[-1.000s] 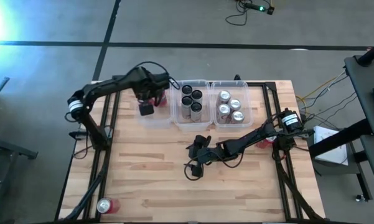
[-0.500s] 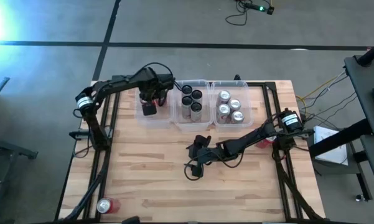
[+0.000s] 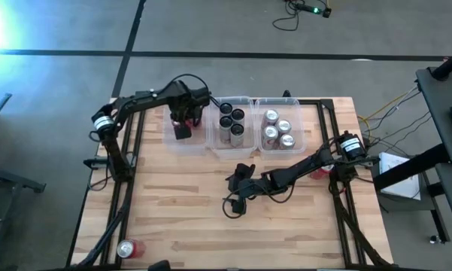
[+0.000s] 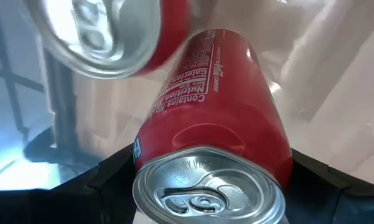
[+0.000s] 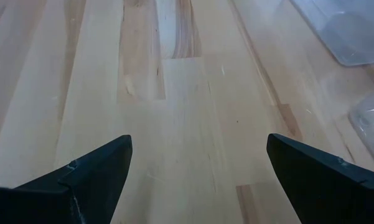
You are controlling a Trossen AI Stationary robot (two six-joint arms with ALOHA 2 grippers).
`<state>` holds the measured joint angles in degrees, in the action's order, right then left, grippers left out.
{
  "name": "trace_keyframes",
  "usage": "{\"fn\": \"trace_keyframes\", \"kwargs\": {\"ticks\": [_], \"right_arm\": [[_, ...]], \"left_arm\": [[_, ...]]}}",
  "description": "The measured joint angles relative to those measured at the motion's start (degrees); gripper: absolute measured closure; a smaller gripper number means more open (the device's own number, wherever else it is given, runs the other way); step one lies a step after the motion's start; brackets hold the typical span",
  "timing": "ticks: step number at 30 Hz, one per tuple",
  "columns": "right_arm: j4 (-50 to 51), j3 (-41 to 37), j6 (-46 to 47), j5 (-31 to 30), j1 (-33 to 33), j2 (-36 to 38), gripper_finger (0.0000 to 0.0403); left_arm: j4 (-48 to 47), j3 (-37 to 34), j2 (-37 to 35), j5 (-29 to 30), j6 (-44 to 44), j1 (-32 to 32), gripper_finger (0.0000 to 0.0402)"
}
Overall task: Sort soda cans
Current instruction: Put the top left red soda can into the left transparent bin
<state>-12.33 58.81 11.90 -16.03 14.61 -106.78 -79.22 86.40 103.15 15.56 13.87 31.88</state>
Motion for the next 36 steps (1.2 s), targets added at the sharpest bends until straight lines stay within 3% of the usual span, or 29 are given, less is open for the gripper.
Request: {"fn": "trace_keyframes", "kwargs": {"ticks": [10,25,36], "right_arm": [[0.1,0.0,0.0,0.0,0.0,0.0,0.0035],[0.1,0.0,0.0,0.0,0.0,0.0,0.0035],[0.1,0.0,0.0,0.0,0.0,0.0,0.0035]], "left_arm": [[2.3,-3.9,1.0,-0.5,-0.4,0.0,0.0117],[3.4,-4.0,0.9,0.2,-0.5,1.2,0.0113],[1.4,-4.0,0.8,0.5,-0.9,1.2,0.0041]]}}
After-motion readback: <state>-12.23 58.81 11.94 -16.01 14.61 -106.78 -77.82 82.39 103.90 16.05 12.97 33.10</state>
